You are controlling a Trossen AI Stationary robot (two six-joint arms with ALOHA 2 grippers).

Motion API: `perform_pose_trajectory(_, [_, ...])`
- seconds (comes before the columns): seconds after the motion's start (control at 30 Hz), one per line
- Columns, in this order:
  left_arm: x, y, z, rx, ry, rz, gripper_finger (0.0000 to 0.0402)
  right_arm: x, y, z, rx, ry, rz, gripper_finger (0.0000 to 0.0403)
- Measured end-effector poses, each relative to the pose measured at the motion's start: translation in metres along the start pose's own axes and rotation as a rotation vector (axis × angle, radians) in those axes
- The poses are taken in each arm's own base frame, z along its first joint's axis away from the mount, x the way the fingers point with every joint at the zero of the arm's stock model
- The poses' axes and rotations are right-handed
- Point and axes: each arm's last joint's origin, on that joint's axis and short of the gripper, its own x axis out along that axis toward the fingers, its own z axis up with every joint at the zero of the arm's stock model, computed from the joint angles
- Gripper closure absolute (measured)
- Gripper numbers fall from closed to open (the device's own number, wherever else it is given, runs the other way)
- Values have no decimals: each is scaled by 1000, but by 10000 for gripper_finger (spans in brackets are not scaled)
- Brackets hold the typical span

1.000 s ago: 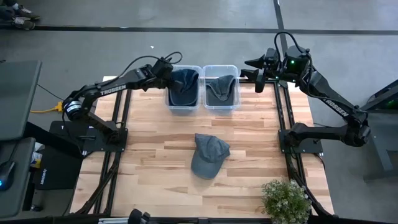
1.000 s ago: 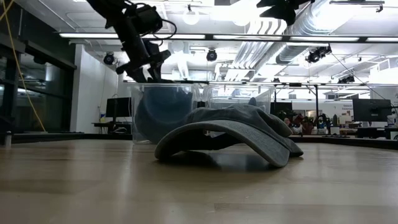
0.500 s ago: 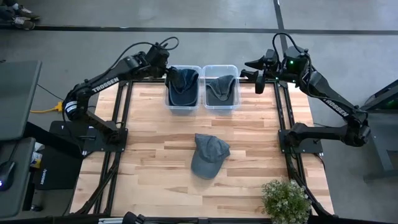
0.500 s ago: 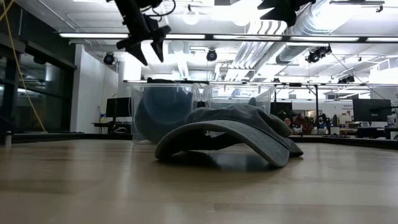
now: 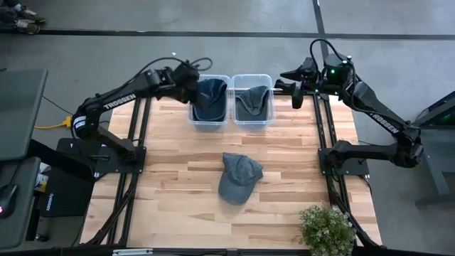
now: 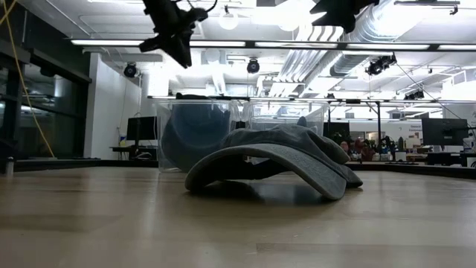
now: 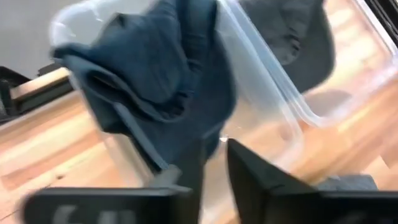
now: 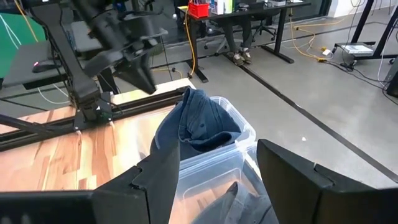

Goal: Pick and place caps into container
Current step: Put the gray cap into the right transparent container

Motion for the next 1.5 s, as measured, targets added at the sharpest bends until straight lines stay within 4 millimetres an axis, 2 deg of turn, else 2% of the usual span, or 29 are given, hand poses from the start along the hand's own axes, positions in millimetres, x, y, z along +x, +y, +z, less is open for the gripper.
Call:
perform_pose_trajectory(0.07, [-2,-11,-7,17,-2,-3,383,-1,0,0,1,3,0,194])
perform_pose_trajectory(0.1, [-3,-17,-11,23,-7,-2,391,-1,0,-1,0,7,0,194])
perform_pose_trajectory(0.23, [-8,-37,-27,36,10,-29,386,-2,1,-3,0,26,1,194])
perform_pose_trajectory(0.33, [-11,-49,-44,45,43,-15,398,-4,1,-4,5,42,2,194])
perform_pose_trajectory(0.47, [0,-65,-77,33,85,-53,399,-9,4,-6,14,62,5,194])
perform_pose_trajectory(0.57, [6,-72,-102,5,80,-184,400,-12,8,-9,22,93,20,194])
perform_pose_trajectory(0.73, [20,-78,-142,-43,56,-409,400,-15,23,-12,3,127,90,194])
perform_pose_trajectory(0.9, [30,-69,-179,-87,99,-453,401,-11,47,-14,12,160,197,194])
perform_pose_trajectory(1.1, [35,-73,-210,-48,129,-534,401,-8,80,-30,-12,326,255,194])
perform_pose_trajectory(1.23, [38,-71,-224,-7,149,-546,401,-2,102,-49,53,407,340,194])
perform_pose_trajectory(1.4, [46,-68,-230,20,122,-598,401,15,129,-100,204,490,409,194])
perform_pose_trajectory(1.5, [50,-66,-234,30,114,-634,401,23,143,-127,298,441,412,194])
